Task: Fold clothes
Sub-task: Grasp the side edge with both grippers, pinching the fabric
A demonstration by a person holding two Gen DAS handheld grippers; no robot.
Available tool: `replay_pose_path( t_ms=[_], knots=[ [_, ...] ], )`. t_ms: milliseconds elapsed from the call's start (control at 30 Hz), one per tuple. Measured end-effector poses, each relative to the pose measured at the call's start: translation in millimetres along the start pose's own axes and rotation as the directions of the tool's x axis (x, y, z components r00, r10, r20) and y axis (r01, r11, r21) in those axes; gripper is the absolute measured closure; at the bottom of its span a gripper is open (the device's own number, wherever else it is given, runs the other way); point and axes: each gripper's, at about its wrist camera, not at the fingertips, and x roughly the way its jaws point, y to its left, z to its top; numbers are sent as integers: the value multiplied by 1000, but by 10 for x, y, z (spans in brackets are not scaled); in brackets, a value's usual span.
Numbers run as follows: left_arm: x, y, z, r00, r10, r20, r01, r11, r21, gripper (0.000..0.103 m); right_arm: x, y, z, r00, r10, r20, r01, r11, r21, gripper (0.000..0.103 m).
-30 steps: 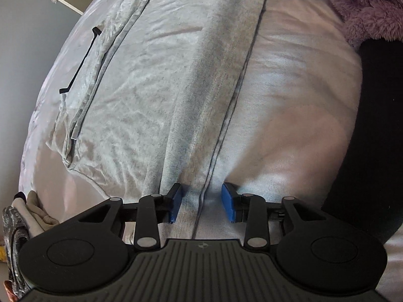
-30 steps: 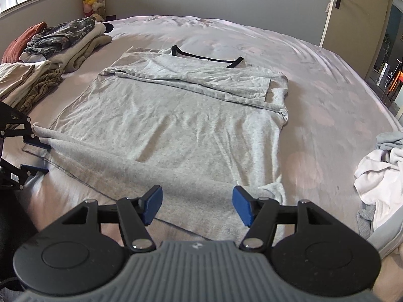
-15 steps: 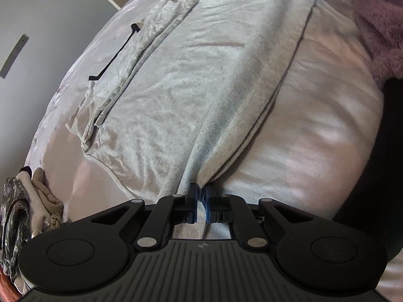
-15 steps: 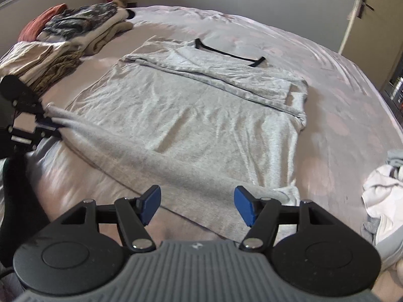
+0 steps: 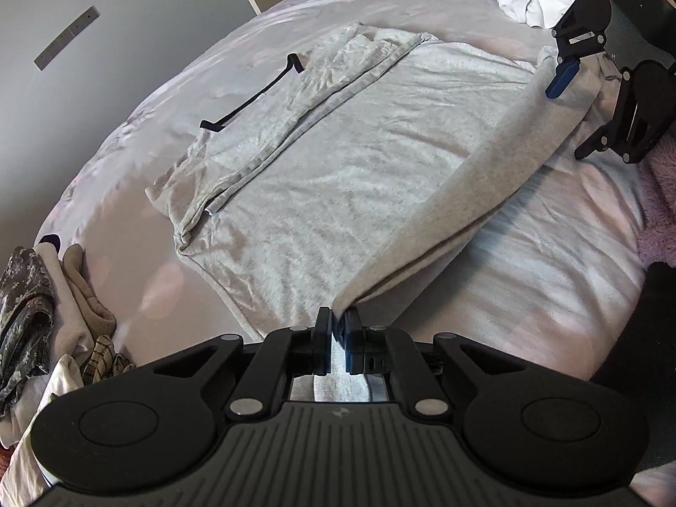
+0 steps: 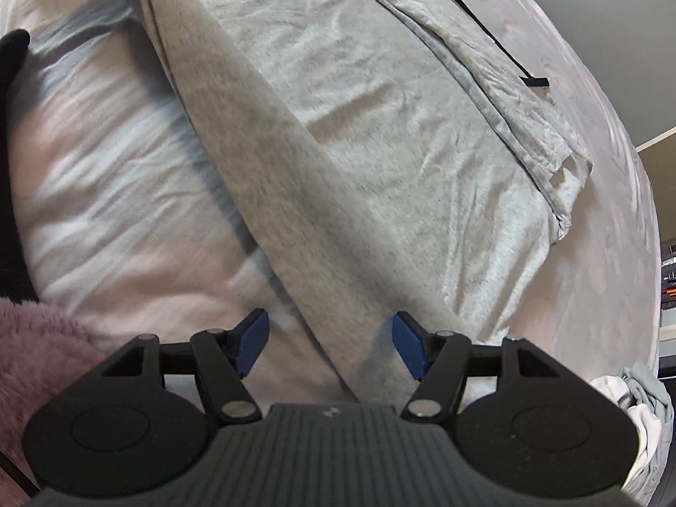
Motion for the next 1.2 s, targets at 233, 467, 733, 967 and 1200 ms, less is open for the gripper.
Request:
replay_pose_path(
  t_ms=[233, 467, 733, 967, 1200],
  knots=[
    [166, 47, 21, 1000, -3, -30, 2, 1000, -6, 99, 42, -483, -394, 998, 47, -41, -48, 999, -16, 51],
    [332, 68, -62, 999, -19, -47, 17, 999, -30, 99, -26, -473, -536, 998, 50, 37, -49, 998, -37, 89],
    [269, -10, -251, 1000, -16, -10, 16, 999, 44, 89, -217, -798, -549, 984, 28, 178, -53, 989, 138, 97],
    [218, -171, -362, 999, 50, 14, -52, 990, 131, 87, -253, -908, -574, 975, -29, 221, -23, 973, 230, 97],
    [-23, -246, -348, 989, 134, 59, -140, 985, 100, 101, -403, -871, -594, 961, -101, 258, 41, 973, 226, 98]
  ],
)
